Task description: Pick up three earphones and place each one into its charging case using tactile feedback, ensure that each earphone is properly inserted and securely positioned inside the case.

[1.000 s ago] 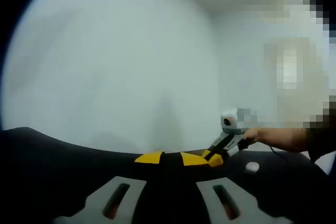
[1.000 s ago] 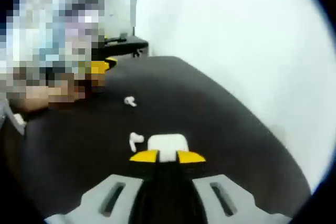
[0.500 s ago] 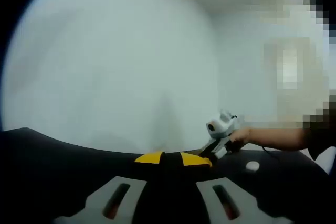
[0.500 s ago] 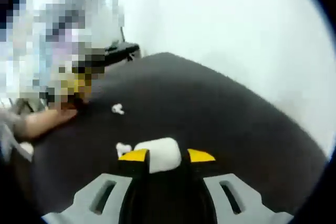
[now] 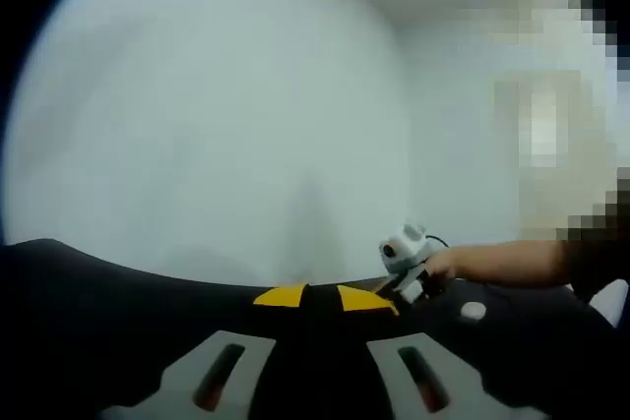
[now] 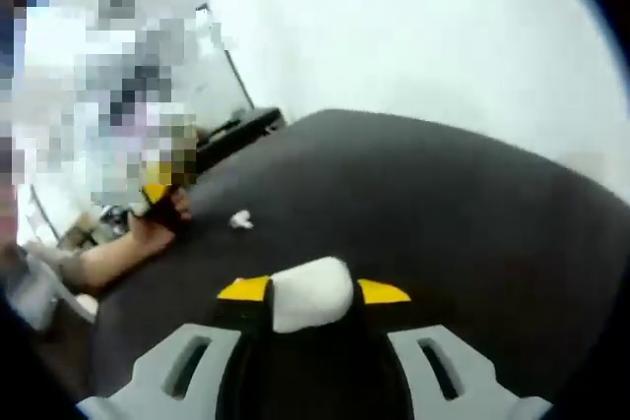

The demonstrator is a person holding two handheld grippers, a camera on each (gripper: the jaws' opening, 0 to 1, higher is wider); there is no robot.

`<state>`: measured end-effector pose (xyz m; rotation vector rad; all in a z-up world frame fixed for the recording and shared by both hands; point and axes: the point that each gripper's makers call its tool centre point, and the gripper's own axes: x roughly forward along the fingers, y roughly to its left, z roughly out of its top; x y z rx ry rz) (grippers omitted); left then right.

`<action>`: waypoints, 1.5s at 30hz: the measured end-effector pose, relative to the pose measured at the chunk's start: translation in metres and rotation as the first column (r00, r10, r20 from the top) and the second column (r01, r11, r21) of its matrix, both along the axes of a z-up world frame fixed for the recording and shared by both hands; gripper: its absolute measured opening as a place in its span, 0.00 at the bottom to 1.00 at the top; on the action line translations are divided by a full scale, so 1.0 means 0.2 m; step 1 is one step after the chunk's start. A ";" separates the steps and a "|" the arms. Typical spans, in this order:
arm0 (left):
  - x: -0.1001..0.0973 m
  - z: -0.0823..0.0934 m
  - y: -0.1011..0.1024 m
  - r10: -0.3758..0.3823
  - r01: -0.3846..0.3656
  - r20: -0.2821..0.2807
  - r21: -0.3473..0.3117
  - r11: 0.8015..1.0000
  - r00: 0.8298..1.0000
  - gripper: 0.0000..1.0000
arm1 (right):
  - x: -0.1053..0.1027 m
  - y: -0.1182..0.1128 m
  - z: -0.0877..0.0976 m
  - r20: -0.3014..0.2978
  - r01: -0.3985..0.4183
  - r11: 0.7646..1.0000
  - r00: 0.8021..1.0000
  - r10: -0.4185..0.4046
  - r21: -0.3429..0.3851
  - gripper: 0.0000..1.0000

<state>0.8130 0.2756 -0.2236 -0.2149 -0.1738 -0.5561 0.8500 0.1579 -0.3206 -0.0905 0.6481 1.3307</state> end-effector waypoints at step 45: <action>-0.01 0.00 0.00 0.007 -0.007 -0.004 0.009 1.000 1.000 0.07 | -0.19 -0.06 -0.04 -0.003 -0.009 0.966 1.000 0.009 -0.259 0.39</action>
